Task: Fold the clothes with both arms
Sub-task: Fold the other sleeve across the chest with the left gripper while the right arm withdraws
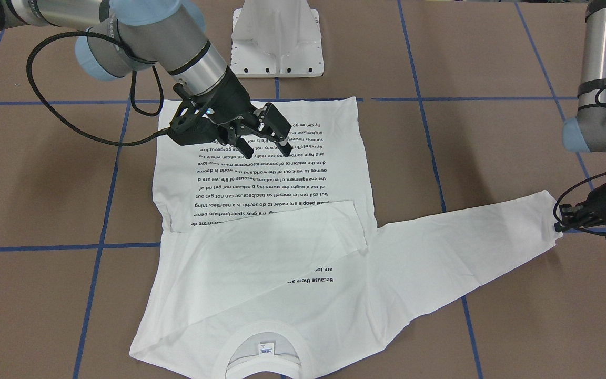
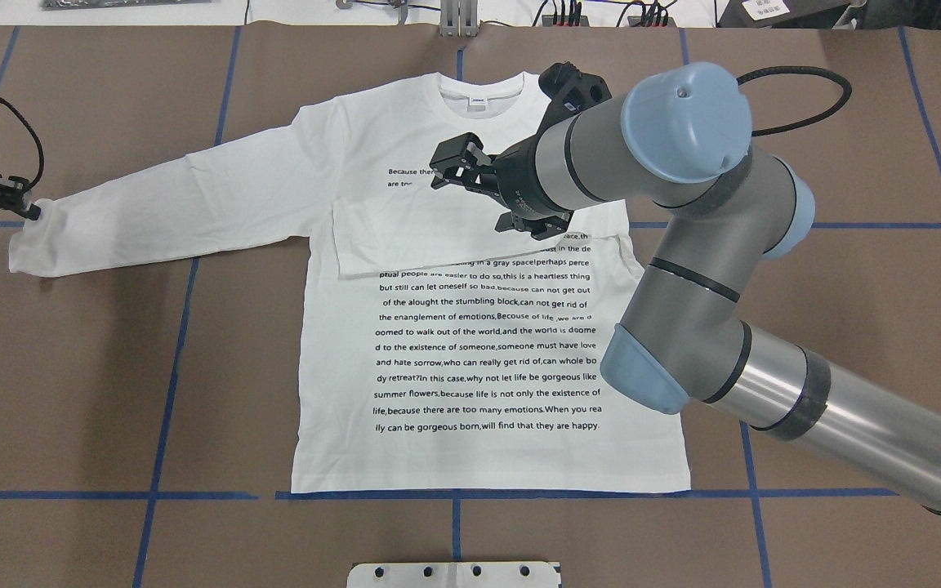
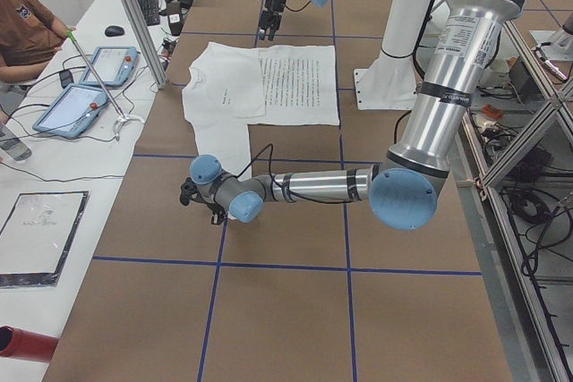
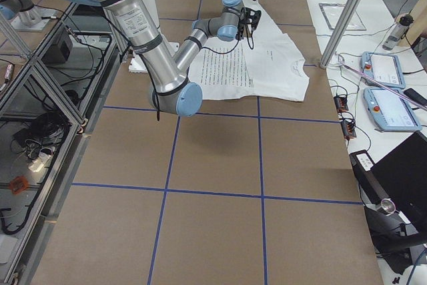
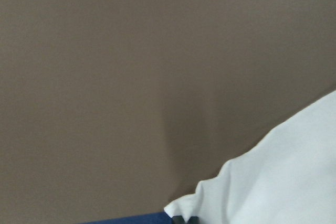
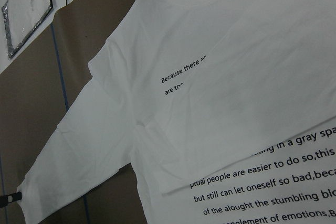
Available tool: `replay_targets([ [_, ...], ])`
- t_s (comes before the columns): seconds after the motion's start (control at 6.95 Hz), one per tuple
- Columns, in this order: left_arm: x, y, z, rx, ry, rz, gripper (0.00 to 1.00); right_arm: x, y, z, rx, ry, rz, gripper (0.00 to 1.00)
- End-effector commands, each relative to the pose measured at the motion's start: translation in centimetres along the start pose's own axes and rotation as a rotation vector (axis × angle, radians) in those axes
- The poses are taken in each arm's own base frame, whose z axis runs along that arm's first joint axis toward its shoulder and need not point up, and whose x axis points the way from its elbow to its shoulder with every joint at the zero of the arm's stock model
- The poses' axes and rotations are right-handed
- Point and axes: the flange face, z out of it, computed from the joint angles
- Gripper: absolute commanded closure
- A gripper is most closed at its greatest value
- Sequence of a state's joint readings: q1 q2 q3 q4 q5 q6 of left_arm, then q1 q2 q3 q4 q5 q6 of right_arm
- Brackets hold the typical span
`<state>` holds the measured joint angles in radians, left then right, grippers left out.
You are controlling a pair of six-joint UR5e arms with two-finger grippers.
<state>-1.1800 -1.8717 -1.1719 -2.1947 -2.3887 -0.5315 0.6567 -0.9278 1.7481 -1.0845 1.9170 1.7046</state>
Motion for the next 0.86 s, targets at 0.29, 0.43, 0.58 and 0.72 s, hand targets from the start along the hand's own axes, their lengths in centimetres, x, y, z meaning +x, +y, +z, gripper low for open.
replay_targets([
  [0.29, 28.4, -2.8, -7.8, -0.022, 0.29, -0.257, 1.0, 8.5, -6.8, -8.2, -0.052, 0.049, -0.016, 0.01],
  [0.43, 36.5, -3.4, -7.9, 0.008, 0.315, -0.309, 1.0, 13.6, -9.2, -11.4, -0.053, 0.088, -0.061, 0.0],
  [0.58, 44.9, -2.5, -7.3, 0.009, 0.353, -0.314, 1.0, 17.5, -11.4, -13.8, -0.061, 0.12, -0.08, 0.0],
  [0.72, 54.4, -0.8, -6.7, 0.046, 0.395, -0.306, 1.0, 20.6, -12.7, -15.6, -0.052, 0.148, -0.088, 0.0],
])
